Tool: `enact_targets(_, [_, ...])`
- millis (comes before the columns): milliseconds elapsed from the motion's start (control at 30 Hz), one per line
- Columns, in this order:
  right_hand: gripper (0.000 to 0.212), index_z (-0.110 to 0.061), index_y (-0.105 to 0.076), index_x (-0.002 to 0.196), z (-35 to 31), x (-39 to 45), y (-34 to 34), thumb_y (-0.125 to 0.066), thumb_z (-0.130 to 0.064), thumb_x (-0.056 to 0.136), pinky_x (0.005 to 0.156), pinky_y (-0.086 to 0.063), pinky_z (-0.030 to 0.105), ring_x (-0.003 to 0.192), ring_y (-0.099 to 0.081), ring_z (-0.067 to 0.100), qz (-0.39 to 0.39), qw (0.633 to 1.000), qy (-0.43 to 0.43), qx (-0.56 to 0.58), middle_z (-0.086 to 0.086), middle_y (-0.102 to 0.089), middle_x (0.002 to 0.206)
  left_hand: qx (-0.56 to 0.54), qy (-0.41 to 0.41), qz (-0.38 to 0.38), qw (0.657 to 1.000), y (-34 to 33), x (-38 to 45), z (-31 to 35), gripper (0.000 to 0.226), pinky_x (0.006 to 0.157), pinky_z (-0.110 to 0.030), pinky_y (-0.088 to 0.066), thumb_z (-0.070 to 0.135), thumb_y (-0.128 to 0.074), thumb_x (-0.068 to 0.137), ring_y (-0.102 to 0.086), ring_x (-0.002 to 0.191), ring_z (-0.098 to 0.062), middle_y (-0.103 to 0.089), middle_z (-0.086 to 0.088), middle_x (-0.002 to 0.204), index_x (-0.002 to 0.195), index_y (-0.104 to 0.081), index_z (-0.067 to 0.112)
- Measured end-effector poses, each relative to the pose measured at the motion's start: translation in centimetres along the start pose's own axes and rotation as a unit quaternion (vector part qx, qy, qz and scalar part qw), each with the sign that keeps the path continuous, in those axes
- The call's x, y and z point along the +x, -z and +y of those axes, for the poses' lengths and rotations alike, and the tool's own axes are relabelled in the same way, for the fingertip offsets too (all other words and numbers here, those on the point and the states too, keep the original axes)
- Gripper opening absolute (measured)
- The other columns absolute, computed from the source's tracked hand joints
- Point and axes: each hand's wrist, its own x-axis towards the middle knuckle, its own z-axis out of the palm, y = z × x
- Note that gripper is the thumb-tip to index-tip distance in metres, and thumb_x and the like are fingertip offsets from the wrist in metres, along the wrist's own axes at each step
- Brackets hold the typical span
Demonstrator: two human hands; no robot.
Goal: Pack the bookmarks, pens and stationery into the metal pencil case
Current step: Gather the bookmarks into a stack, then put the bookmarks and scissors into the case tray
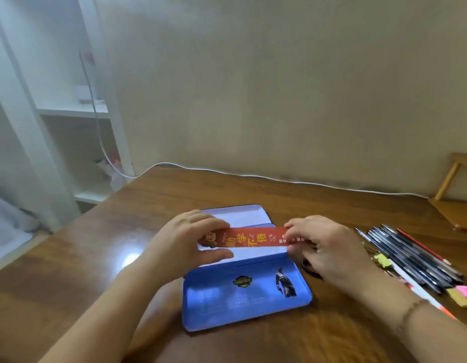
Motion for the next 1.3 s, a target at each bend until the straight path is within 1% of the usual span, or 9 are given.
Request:
enact_targets(133, [0.015, -0.034, -0.07, 0.093, 0.4, 3.9, -2.6, -0.074, -0.028, 0.08, 0.074, -0.049, 0.029, 0.091, -0.064, 0.02, -0.1, 0.993, -0.032, -0.062, -0.007, -0.071, 0.098, -0.091, 0.182, 0.005, 0.979, -1.0, -1.4, -2.6, 0.056, 0.094, -0.013, -0.036, 0.072, -0.059, 0.078, -0.049, 0.116, 0.0, -0.059, 0.017, 0.123, 0.12, -0.063, 0.036])
enact_targets(233, [0.016, -0.039, -0.068, 0.1, -0.3, 5.7, -4.3, -0.066, -0.034, 0.085, 0.077, -0.043, 0.026, 0.093, -0.06, 0.02, -0.155, 0.981, -0.001, -0.117, -0.008, -0.065, 0.103, -0.11, 0.205, -0.037, 0.972, -1.7, -1.7, -3.6, 0.056, 0.096, -0.004, -0.031, 0.062, -0.066, 0.069, -0.048, 0.118, 0.002, -0.055, 0.027, 0.118, 0.119, -0.062, 0.036])
enact_targets(400, [0.022, -0.044, -0.064, 0.108, -1.1, 7.0, -5.6, -0.061, -0.039, 0.087, 0.083, -0.04, 0.028, 0.097, -0.055, 0.021, -0.213, 0.964, 0.026, -0.157, -0.006, -0.058, 0.106, -0.101, 0.213, -0.086, 0.968, -2.7, -1.3, -4.2, 0.05, 0.1, -0.039, -0.044, 0.055, -0.065, 0.061, -0.056, 0.104, -0.002, -0.062, 0.022, 0.108, 0.106, -0.067, 0.034])
enact_targets(533, [0.019, -0.037, -0.07, 0.104, -0.5, 7.4, -5.6, -0.059, -0.037, 0.088, 0.083, -0.044, 0.029, 0.102, -0.06, 0.015, -0.228, 0.956, 0.079, -0.166, -0.012, -0.067, 0.109, -0.078, 0.207, -0.108, 0.969, -3.1, -0.9, -4.7, 0.039, 0.097, -0.044, -0.046, 0.049, -0.067, 0.062, -0.058, 0.098, -0.003, -0.062, 0.023, 0.103, 0.097, -0.071, 0.034])
enact_targets(733, [0.016, -0.029, -0.069, 0.077, 1.1, 7.5, -5.8, -0.074, -0.043, 0.072, 0.056, -0.049, 0.032, 0.072, -0.061, 0.019, -0.174, 0.953, 0.143, -0.204, -0.007, -0.065, 0.086, -0.05, 0.204, -0.088, 0.974, -3.0, -0.4, -4.5, 0.025, 0.082, -0.035, -0.052, 0.03, -0.079, 0.069, -0.062, 0.086, -0.009, -0.066, 0.02, 0.087, 0.093, -0.072, 0.033])
enact_targets(900, [0.027, -0.031, -0.066, 0.089, 1.8, 7.6, -5.8, -0.064, -0.056, 0.08, 0.069, -0.036, 0.027, 0.089, -0.053, 0.012, -0.172, 0.967, 0.104, -0.157, -0.012, -0.058, 0.103, -0.071, 0.233, -0.081, 0.967, -2.8, -0.6, -4.2, 0.029, 0.075, -0.025, -0.051, 0.023, -0.083, 0.073, -0.061, 0.084, -0.008, -0.071, 0.015, 0.094, 0.098, -0.073, 0.033])
enact_targets(1100, [0.014, -0.031, -0.067, 0.089, 3.2, 6.3, -1.1, -0.066, -0.044, 0.083, 0.081, -0.051, 0.039, 0.092, -0.058, 0.01, -0.091, 0.996, -0.013, -0.007, -0.013, -0.063, 0.097, -0.076, 0.237, -0.085, 0.965, -2.7, -0.6, -3.9, 0.028, 0.075, -0.029, -0.054, 0.023, -0.084, 0.072, -0.065, 0.083, -0.009, -0.072, 0.013, 0.093, 0.095, -0.072, 0.034])
enact_targets(1200, [0.008, -0.034, -0.065, 0.089, 4.0, 3.5, 2.6, -0.069, -0.036, 0.082, 0.073, -0.047, 0.025, 0.088, -0.057, 0.0, -0.037, 0.997, -0.07, -0.012, -0.015, -0.065, 0.091, -0.081, 0.238, -0.086, 0.964, -2.8, -0.5, -3.9, 0.029, 0.073, -0.028, -0.054, 0.022, -0.086, 0.07, -0.067, 0.079, -0.012, -0.073, 0.013, 0.09, 0.091, -0.072, 0.036])
enact_targets(1300, [0.007, -0.036, -0.067, 0.084, 4.4, -0.4, 5.6, -0.072, -0.032, 0.081, 0.069, -0.039, 0.014, 0.088, -0.056, -0.003, -0.019, 0.991, -0.132, -0.018, -0.022, -0.064, 0.088, -0.077, 0.229, -0.088, 0.966, -2.8, -0.4, -3.5, 0.032, 0.068, -0.009, -0.046, 0.02, -0.087, 0.068, -0.068, 0.079, -0.011, -0.072, 0.016, 0.09, 0.093, -0.073, 0.034])
